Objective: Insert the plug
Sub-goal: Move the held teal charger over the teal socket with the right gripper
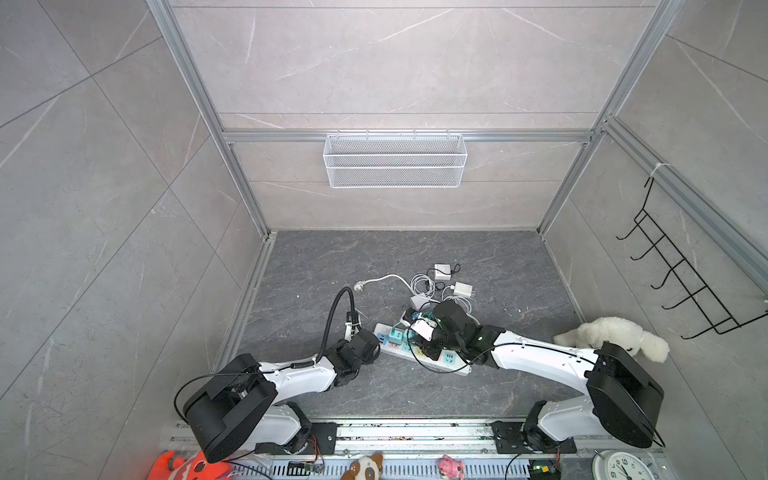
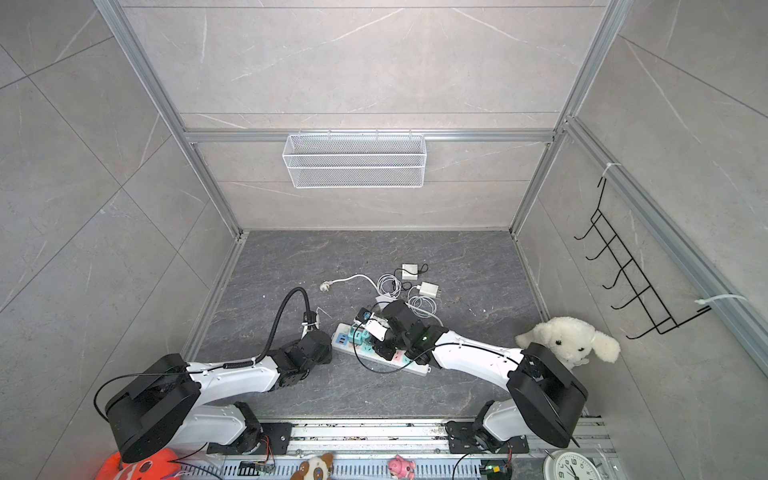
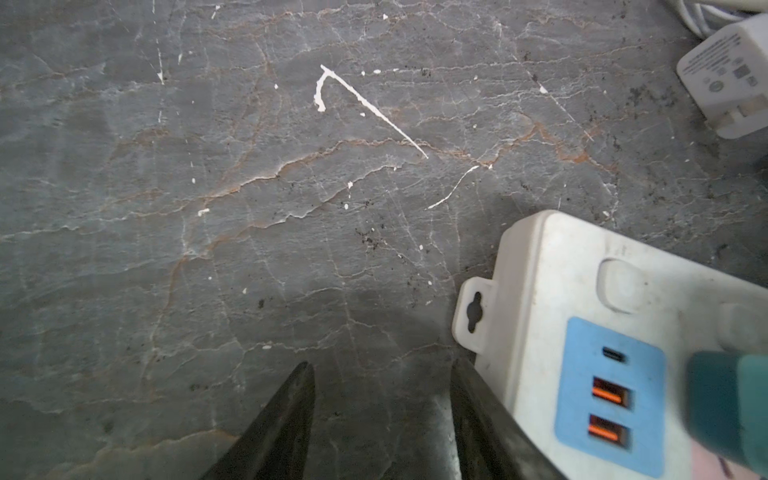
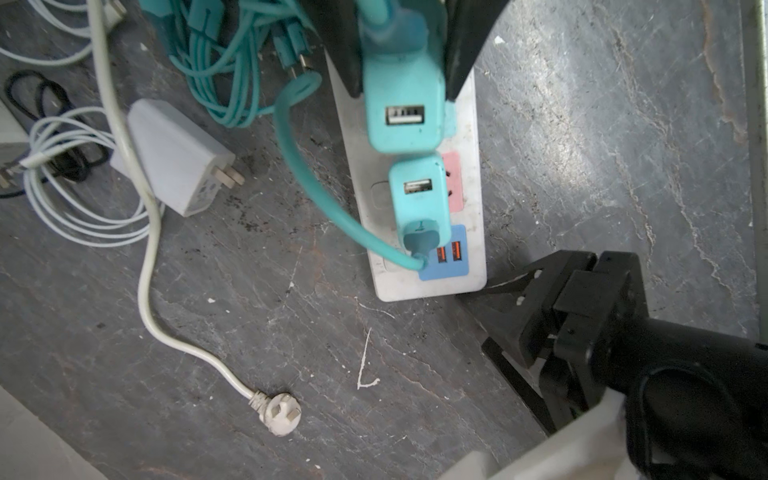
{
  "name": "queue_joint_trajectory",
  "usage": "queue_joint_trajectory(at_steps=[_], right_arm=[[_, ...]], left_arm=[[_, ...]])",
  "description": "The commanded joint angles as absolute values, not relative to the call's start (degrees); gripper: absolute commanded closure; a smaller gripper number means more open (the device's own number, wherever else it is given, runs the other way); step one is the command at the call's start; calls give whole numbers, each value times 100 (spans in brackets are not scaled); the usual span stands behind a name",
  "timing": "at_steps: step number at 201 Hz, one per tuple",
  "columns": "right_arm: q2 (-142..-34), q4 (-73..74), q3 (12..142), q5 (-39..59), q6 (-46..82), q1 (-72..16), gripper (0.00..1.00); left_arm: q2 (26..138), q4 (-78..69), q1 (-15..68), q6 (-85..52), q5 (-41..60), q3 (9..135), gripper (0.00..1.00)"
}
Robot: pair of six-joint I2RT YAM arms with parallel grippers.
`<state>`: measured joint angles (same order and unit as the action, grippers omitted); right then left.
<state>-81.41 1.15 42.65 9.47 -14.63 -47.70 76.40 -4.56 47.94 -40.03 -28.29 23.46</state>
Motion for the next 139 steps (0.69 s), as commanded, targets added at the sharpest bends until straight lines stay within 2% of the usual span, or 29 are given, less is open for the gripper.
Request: queue_joint_trajectory(at_steps=[1, 105, 139], right_arm=[[-8121, 456, 4150, 1147, -1424, -4798, 96], [-8335, 796, 3945, 1214, -1583, -4790, 97], [-8312, 1340, 3645, 1207, -1643, -4785, 100]], left_arm=[[7614, -672, 4777, -3922, -2806, 2503, 44], [7384, -563, 4781, -3926, -2840, 2425, 44], [7288, -492, 4781, -3909, -2873, 2404, 44]])
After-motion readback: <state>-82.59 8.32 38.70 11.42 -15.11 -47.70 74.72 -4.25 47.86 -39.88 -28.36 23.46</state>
